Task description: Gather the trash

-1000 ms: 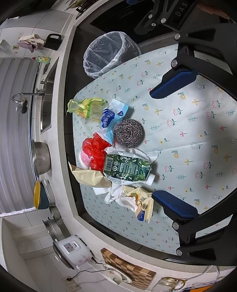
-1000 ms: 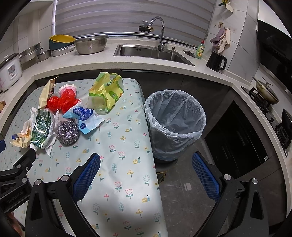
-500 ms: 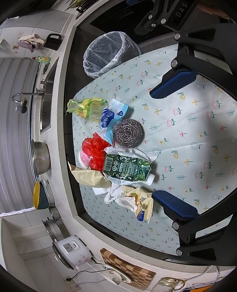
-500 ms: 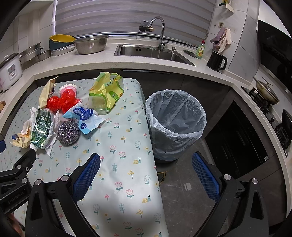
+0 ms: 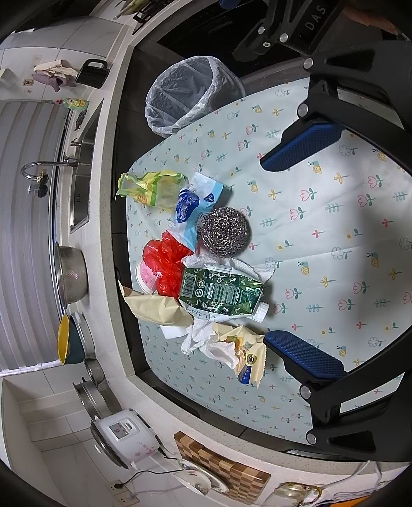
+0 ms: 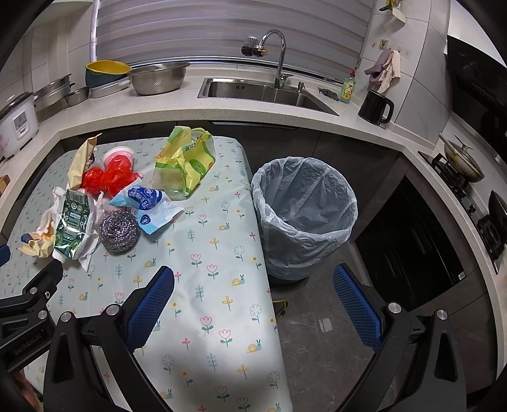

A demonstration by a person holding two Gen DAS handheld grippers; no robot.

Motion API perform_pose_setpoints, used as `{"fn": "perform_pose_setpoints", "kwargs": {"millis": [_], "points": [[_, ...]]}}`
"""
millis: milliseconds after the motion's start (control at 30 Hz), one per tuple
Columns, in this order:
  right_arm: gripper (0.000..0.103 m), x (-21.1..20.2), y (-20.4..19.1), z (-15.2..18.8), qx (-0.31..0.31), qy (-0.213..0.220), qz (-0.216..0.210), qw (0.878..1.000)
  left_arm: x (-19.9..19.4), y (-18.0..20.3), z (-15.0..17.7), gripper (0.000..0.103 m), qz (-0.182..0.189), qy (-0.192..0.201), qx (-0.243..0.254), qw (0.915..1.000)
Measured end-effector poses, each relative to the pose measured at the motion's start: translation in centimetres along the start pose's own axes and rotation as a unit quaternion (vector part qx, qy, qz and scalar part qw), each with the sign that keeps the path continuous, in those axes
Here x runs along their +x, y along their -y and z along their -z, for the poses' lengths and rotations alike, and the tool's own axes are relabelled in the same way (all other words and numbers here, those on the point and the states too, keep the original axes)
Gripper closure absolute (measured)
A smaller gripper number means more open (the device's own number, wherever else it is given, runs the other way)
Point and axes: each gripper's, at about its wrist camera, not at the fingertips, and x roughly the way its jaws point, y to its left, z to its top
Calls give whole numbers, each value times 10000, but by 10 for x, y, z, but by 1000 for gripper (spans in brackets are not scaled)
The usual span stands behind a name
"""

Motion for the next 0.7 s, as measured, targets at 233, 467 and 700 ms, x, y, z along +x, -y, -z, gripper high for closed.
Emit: {"fn": "perform_pose_setpoints", "kwargs": {"millis": [233, 467, 700], "points": [[7, 0, 0, 0, -4, 8, 9, 10000, -1, 1, 1, 7, 14, 2, -1, 10000], [7, 0, 0, 0, -12, 11, 11, 10000, -2, 3, 2, 7, 37, 0, 4, 10000], [7, 1, -1, 0, -8, 12, 17, 10000, -2, 1, 2, 7, 95, -7, 16, 10000]]}}
